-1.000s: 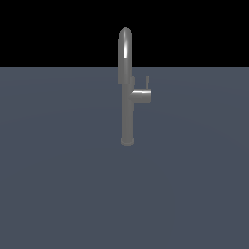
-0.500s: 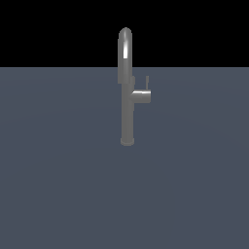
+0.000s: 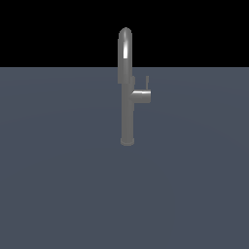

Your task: Turn on the faucet by rotating a designated handle.

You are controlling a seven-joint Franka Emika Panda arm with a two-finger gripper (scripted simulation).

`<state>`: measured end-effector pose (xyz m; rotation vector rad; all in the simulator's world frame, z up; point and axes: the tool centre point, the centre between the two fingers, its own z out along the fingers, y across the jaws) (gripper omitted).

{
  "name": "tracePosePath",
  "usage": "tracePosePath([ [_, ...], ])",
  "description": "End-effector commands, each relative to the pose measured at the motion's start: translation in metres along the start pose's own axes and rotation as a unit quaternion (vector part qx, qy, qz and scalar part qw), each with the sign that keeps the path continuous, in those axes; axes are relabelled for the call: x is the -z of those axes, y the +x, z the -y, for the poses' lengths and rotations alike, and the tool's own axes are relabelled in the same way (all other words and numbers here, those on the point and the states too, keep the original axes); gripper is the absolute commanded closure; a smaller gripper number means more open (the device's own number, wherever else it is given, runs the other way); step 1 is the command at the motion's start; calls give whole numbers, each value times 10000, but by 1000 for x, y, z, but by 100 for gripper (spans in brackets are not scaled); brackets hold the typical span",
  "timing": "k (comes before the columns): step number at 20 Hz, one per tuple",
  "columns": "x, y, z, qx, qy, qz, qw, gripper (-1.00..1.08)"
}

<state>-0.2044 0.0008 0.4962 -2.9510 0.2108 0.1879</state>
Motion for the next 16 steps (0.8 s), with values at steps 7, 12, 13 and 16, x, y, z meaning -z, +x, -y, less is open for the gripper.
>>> tracePosePath([
  [7,-2,49,3,-684,635,610,9938,108],
  [12,-6,78,2,-1101,1027,983,9837,108],
  [13,-7,84,2,-1185,1107,1058,9811,108],
  [16,-10,102,0,-1439,1349,1286,9719,108],
])
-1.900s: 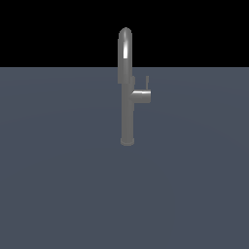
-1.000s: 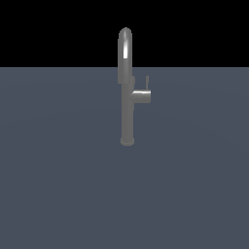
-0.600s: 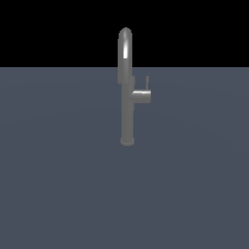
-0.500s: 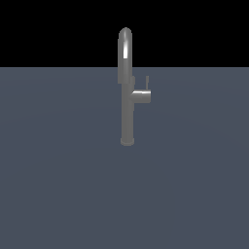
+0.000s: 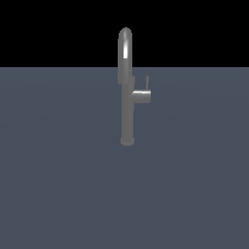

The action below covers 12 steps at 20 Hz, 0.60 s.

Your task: Turn on the faucet by rotating a designated handle.

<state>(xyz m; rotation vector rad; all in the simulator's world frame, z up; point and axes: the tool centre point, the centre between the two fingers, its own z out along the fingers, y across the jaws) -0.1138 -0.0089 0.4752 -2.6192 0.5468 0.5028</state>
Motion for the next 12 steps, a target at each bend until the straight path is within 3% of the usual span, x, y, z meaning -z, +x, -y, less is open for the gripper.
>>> tracePosePath([
  [1,0,16,2,-221,210,198,9993,108],
  [7,-1,54,3,-759,727,686,9921,108],
  [12,-6,88,1,-1229,1183,1115,9790,108],
])
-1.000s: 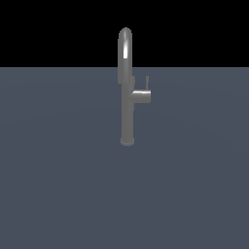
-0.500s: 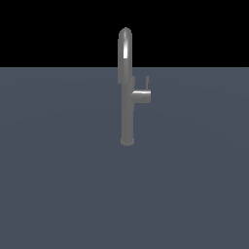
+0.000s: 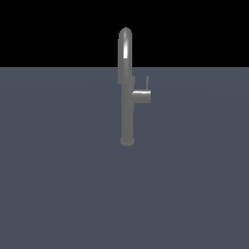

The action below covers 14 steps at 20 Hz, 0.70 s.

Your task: Turn on the faucet by rotating a designated handle.

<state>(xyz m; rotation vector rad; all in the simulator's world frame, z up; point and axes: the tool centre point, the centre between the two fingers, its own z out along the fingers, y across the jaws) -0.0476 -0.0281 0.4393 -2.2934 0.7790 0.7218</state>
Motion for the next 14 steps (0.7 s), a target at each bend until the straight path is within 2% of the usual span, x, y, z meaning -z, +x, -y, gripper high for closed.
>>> tracePosePath([
  [1,1,18,2,-246,241,228,9991,108],
  [5,0,47,3,-657,640,604,9939,108],
  [8,-2,69,2,-970,944,891,9868,108],
  [11,-6,92,0,-1290,1254,1182,9766,108],
  [14,-11,114,-3,-1617,1570,1478,9630,108],
])
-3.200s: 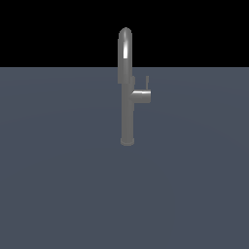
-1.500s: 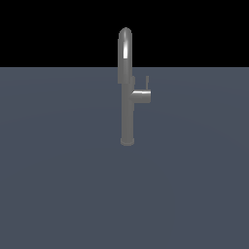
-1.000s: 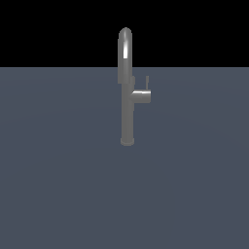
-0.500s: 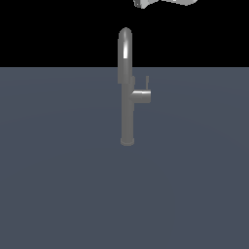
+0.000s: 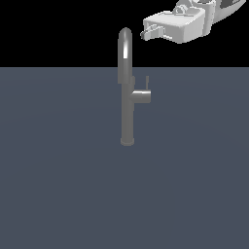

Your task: Turn on the faucet by rotating a designated handle.

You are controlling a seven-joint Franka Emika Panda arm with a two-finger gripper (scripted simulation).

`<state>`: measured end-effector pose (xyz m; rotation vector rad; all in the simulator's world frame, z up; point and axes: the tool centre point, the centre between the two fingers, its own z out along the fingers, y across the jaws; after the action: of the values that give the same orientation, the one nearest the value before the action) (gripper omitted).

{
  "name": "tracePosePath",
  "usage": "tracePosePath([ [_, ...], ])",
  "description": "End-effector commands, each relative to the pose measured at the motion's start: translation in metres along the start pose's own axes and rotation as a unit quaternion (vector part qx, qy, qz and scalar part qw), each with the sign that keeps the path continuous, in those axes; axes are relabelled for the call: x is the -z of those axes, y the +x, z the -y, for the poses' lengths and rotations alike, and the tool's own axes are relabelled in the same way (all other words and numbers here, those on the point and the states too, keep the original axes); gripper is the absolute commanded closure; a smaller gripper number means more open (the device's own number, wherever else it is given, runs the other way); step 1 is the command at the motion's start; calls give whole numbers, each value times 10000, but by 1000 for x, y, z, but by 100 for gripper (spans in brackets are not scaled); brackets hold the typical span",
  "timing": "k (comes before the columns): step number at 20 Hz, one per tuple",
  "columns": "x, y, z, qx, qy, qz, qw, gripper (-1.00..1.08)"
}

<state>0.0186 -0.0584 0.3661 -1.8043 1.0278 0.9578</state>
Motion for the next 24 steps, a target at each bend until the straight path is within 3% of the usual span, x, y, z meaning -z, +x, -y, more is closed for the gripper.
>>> tracePosePath([
  [1,1,20,2,-286,278,264,9989,108],
  [7,-3,67,2,-963,929,868,9872,108],
  [13,-11,101,-1,-1459,1404,1307,9705,108],
  [19,-17,119,-4,-1725,1660,1544,9586,108],
  [24,-19,123,-5,-1775,1709,1590,9560,108],
])
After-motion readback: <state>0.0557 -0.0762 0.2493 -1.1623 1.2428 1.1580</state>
